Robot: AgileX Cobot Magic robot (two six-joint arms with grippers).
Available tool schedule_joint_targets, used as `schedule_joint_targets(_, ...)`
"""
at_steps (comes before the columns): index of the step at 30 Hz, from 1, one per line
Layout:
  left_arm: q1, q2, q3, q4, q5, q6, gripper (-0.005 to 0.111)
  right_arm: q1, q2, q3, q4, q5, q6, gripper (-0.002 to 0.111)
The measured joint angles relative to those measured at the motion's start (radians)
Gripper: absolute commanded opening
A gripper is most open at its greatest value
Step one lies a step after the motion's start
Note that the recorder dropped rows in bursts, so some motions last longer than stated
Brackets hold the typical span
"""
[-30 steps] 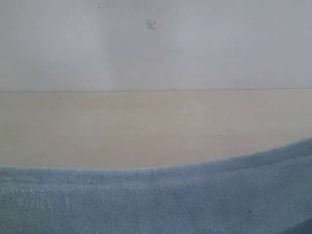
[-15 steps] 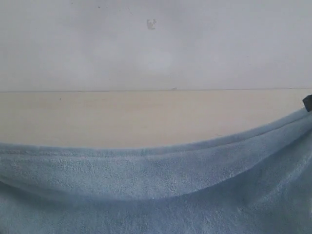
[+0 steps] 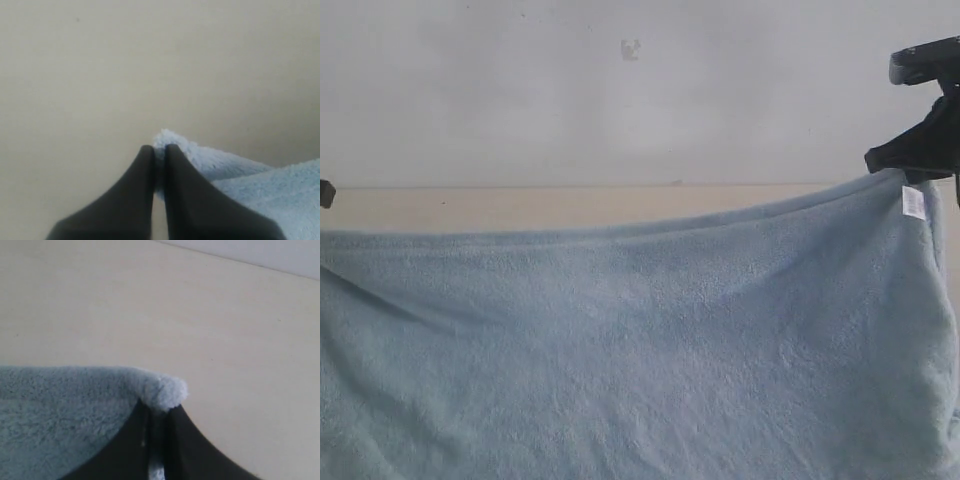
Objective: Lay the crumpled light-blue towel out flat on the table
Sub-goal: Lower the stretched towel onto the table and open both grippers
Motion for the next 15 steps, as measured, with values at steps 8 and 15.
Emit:
schedule_joint_targets(8, 0.0, 0.123, -0.15, -0.002, -0.074, 0.0, 0.008, 0.0, 0.162, -0.19, 0.013, 0.003, 0.0, 0.012)
schedule_joint_targets(15, 0.001, 0.224, -0.213, 0.008, -0.122, -0.008, 0.06, 0.0, 0.295, -0.332, 0.015, 0.048, 0.0, 0.066)
